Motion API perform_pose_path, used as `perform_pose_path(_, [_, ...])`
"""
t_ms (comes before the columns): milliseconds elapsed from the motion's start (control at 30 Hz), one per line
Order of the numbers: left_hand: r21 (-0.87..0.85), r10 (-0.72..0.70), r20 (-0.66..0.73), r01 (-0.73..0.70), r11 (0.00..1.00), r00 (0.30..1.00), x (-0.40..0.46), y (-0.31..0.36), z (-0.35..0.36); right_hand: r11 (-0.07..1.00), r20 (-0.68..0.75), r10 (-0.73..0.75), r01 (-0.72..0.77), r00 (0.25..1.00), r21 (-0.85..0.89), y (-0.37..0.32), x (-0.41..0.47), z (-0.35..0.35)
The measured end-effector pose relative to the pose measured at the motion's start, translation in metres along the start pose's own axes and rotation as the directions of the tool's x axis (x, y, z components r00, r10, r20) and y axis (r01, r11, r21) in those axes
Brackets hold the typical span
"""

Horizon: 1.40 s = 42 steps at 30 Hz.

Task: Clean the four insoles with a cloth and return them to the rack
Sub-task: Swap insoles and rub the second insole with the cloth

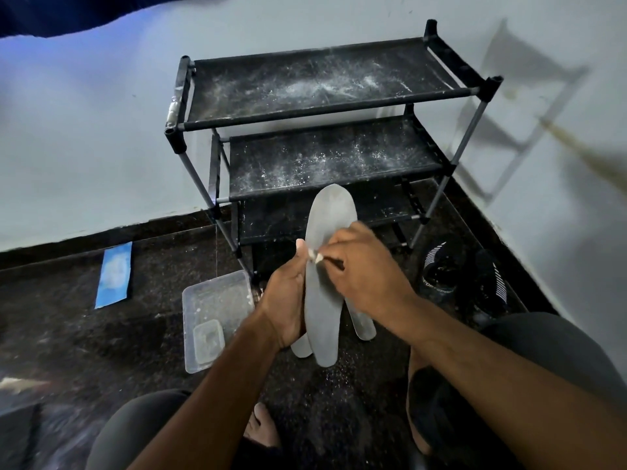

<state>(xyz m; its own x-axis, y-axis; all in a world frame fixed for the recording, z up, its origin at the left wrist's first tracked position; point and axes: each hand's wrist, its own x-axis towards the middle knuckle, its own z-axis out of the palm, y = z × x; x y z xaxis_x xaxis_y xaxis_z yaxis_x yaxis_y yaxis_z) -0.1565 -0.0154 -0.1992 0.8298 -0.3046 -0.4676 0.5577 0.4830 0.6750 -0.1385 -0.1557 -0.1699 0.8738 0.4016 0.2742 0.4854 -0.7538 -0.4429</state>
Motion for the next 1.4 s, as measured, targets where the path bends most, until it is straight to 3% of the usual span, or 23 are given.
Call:
perform_pose_path(100, [0.007, -0.023, 0.003, 0.023, 1.0, 1.0, -0.002, 0.003, -0.003, 0.982, 0.209, -0.153, 0.125, 0.966, 0.14, -0.011, -0.007, 0.003])
perform_pose_path(200, [0.017, -0.017, -0.022, 0.017, 1.0, 1.0, -0.003, 0.005, -0.005, 0.952, 0.32, -0.162, 0.062, 0.933, 0.299, -0.008, -0.005, -0.012])
perform_pose_path(300, [0.03, 0.004, -0.013, -0.004, 1.0, 1.0, -0.003, 0.004, -0.001, 0.966, 0.061, 0.03, -0.045, 0.998, 0.253, 0.01, 0.002, -0.025])
perform_pose_path(367, [0.079, 0.001, 0.011, -0.002, 0.997, 1.0, -0.004, 0.002, 0.003, 0.984, -0.12, 0.127, -0.11, 0.985, 0.138, 0.02, 0.007, -0.025])
perform_pose_path(433, [0.123, -0.015, 0.034, 0.011, 0.992, 0.999, -0.005, 0.0, 0.006, 0.989, -0.196, 0.146, -0.138, 0.97, 0.055, 0.022, 0.009, -0.02])
perform_pose_path(533, [0.103, -0.011, 0.029, 0.008, 0.995, 1.0, -0.005, -0.003, 0.008, 0.999, -0.099, 0.031, -0.032, 0.995, -0.012, 0.013, 0.003, -0.008])
perform_pose_path(633, [0.041, 0.003, 0.018, -0.003, 0.999, 1.0, -0.002, -0.001, 0.0, 0.991, 0.091, -0.059, 0.048, 0.994, 0.123, 0.004, 0.001, -0.008])
perform_pose_path(800, [0.116, -0.013, 0.07, 0.005, 0.993, 0.997, -0.005, 0.0, 0.005, 0.99, -0.183, 0.133, -0.121, 0.974, 0.077, 0.022, 0.01, -0.018])
perform_pose_path(867, [0.127, -0.009, 0.064, 0.001, 0.992, 0.998, -0.005, -0.001, 0.005, 0.993, -0.199, 0.116, -0.109, 0.973, 0.047, 0.018, 0.007, -0.012])
perform_pose_path(1000, [0.04, 0.013, -0.001, -0.013, 0.999, 1.0, -0.003, 0.001, 0.001, 0.994, 0.079, -0.043, 0.034, 0.996, 0.106, 0.004, -0.003, 0.0])
perform_pose_path(1067, [0.011, 0.019, -0.009, -0.019, 1.0, 1.0, -0.002, 0.002, -0.003, 0.982, 0.184, -0.066, 0.031, 0.981, 0.188, 0.005, -0.001, -0.004])
perform_pose_path(1167, [0.057, 0.004, 0.008, -0.005, 0.998, 1.0, -0.002, 0.004, -0.005, 0.976, -0.038, 0.069, -0.059, 0.997, 0.208, 0.019, 0.007, -0.015])
perform_pose_path(1267, [0.134, -0.032, 0.062, 0.023, 0.991, 0.998, -0.002, 0.001, -0.003, 0.978, -0.215, 0.195, -0.172, 0.957, 0.12, 0.028, 0.009, -0.02])
perform_pose_path(1400, [0.158, -0.03, 0.036, 0.024, 0.987, 0.999, 0.0, 0.0, -0.003, 0.996, -0.084, 0.056, -0.049, 0.995, 0.078, 0.017, -0.004, -0.003])
